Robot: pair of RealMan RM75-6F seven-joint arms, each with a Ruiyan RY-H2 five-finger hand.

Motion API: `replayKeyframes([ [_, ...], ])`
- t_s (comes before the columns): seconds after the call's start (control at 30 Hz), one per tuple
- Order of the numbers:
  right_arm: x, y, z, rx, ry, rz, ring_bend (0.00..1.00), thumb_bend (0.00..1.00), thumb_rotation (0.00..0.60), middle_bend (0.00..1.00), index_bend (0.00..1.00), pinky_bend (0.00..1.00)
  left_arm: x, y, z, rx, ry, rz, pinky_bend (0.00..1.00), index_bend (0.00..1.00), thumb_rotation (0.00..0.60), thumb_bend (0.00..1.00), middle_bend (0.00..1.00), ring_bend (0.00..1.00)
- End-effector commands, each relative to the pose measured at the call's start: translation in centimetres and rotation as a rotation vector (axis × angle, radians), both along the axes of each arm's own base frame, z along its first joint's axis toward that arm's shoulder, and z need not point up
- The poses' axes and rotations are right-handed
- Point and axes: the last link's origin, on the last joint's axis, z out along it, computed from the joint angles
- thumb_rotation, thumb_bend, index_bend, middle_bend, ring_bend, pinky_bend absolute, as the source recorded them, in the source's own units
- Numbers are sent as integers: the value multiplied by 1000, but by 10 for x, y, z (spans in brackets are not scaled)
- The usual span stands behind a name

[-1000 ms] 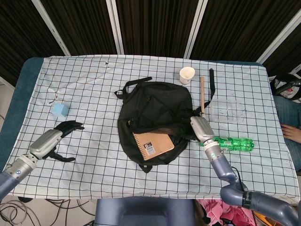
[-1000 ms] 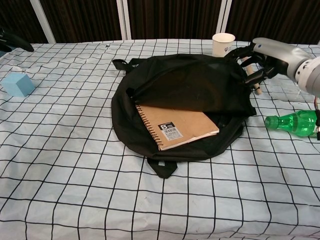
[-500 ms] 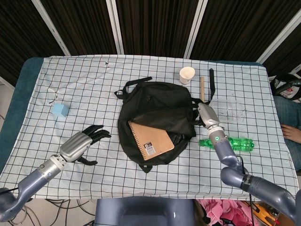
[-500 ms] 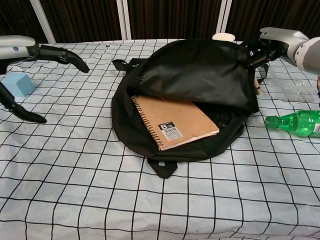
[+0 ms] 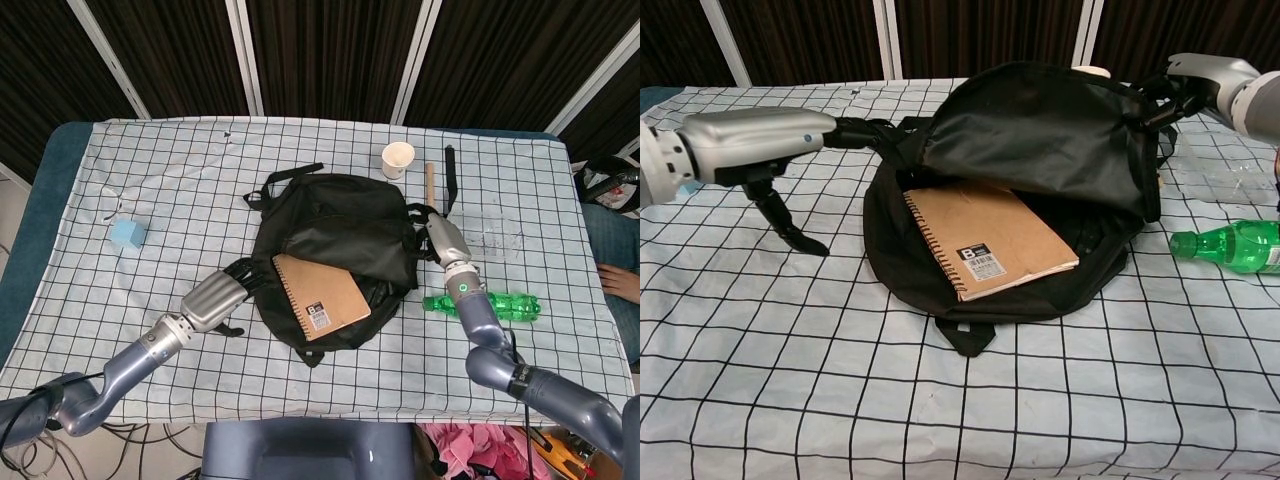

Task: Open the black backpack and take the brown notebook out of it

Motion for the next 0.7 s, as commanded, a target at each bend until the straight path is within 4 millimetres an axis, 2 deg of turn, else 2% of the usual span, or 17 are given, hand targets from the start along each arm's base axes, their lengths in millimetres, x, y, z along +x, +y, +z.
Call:
replayKeyframes([
  [0.03, 0, -1, -2, -5, 0, -11, 86, 469, 600, 143, 774, 122, 7, 8, -16, 11, 34, -19, 92, 185, 600, 38, 164, 19],
  [0.33, -9, -5, 2, -10, -8, -56, 86, 470, 600, 143, 774, 122, 14, 14, -34, 5, 53, -24, 103, 185, 600, 38, 168, 23],
  [0.43, -17, -6, 5, -16, -13, -83, 86, 469, 600, 143, 774, 122, 22, 12, -44, -9, 37, -39, 119, 195, 600, 38, 189, 39],
  [0.7, -19, -2, 3, -13, -13, -83, 86, 471, 600, 143, 774, 122, 35, 12, -66, 0, 49, -114, 127, 229, 600, 40, 232, 52],
])
